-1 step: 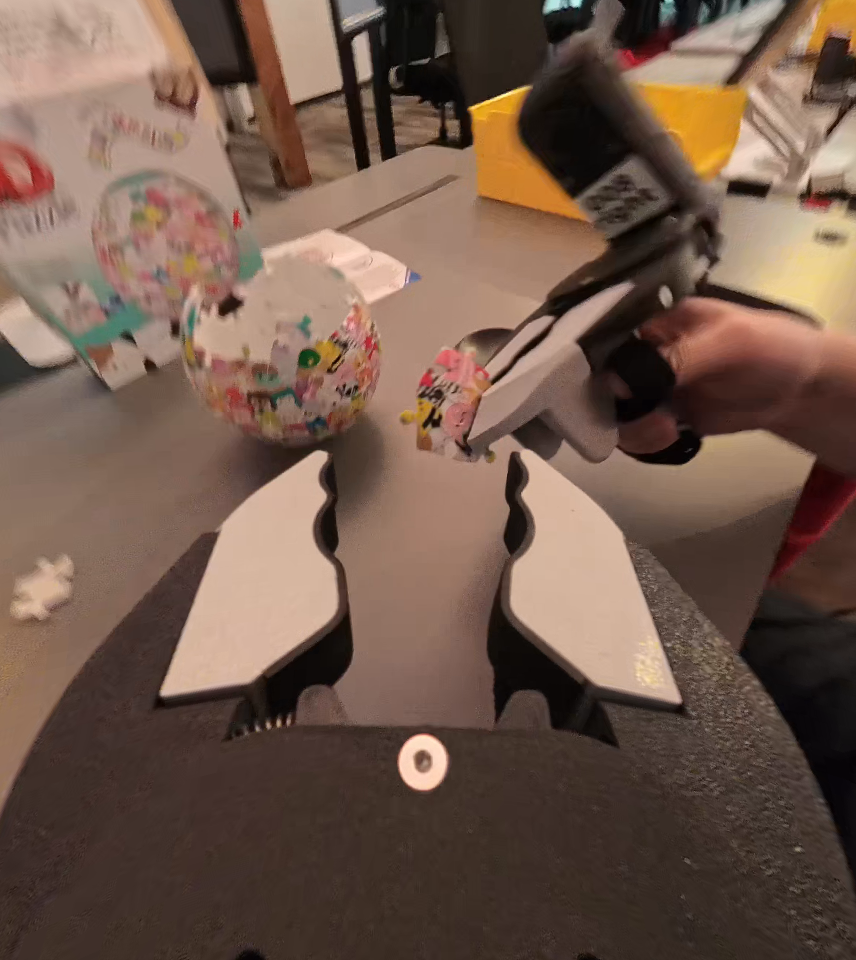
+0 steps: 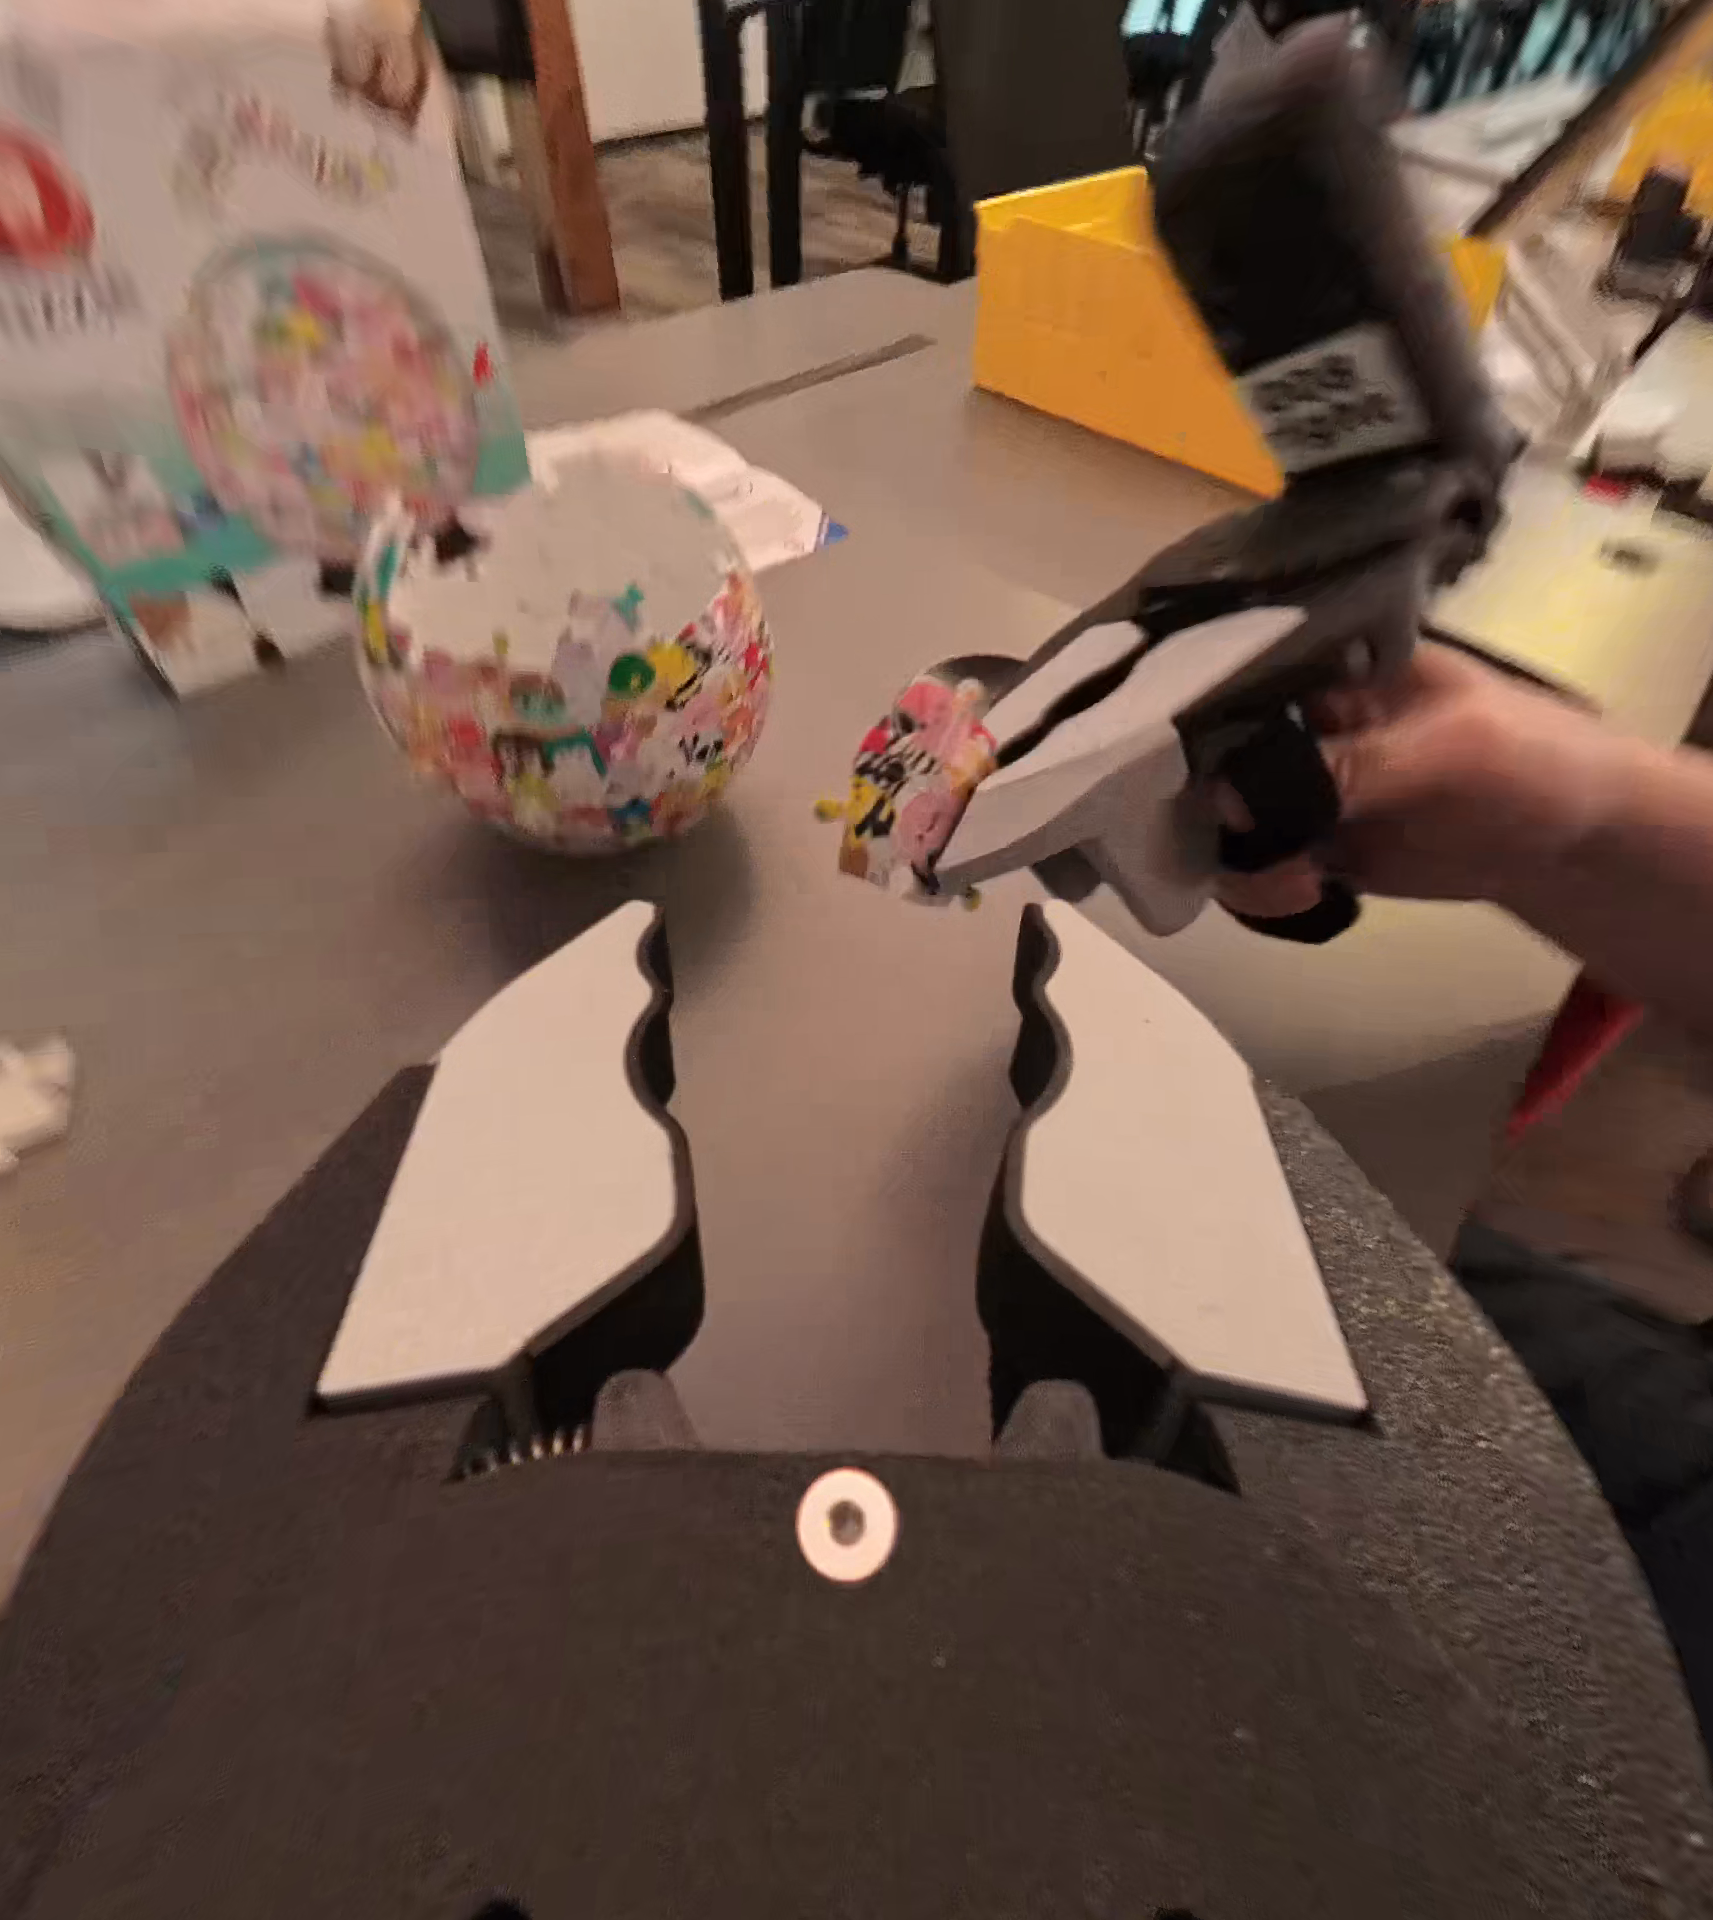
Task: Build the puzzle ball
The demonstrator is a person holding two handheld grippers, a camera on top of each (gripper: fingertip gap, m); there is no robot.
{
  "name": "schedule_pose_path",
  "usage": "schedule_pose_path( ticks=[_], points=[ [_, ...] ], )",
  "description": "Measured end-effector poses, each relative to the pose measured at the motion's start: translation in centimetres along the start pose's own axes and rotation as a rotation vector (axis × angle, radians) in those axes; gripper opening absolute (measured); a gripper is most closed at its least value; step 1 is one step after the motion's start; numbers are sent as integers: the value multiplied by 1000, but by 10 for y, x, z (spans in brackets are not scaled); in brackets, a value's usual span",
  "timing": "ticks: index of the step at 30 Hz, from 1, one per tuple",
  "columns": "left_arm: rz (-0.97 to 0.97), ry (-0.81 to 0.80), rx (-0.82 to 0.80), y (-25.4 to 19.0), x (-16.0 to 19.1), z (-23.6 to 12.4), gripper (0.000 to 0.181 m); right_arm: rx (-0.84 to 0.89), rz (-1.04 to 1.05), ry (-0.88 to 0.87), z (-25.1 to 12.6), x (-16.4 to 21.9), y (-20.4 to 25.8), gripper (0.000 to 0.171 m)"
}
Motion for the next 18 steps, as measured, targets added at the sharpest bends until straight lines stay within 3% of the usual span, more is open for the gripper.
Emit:
schedule_pose_path(
  ticks=[2,7,11,15,18],
  points=[
    [-205,53,19,5,6,6,73,128,-298,28,-3,-6,-14,3],
    [-685,-27,182,4,-15,14,59,291,-1051,-47,-15,-43,-11,3],
    [-820,-5,218,4,-19,12,61,336,-1604,-61,-25,-56,11,3],
    [-957,-17,300,-11,-33,14,58,336,-1894,-34,-22,-53,22,4],
    [-937,11,287,-18,-31,18,51,352,-2019,-30,-19,-53,25,4]
  ],
)
Point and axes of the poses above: each gripper's, where its closed fingertips meet, z out along the fingers, x out of its underside, y = z × x across the jaws, the point moved 2 cm from there along -z, back along the fingers, and after that the axes turned 14 degrees about -y, right-handed, at the moved point
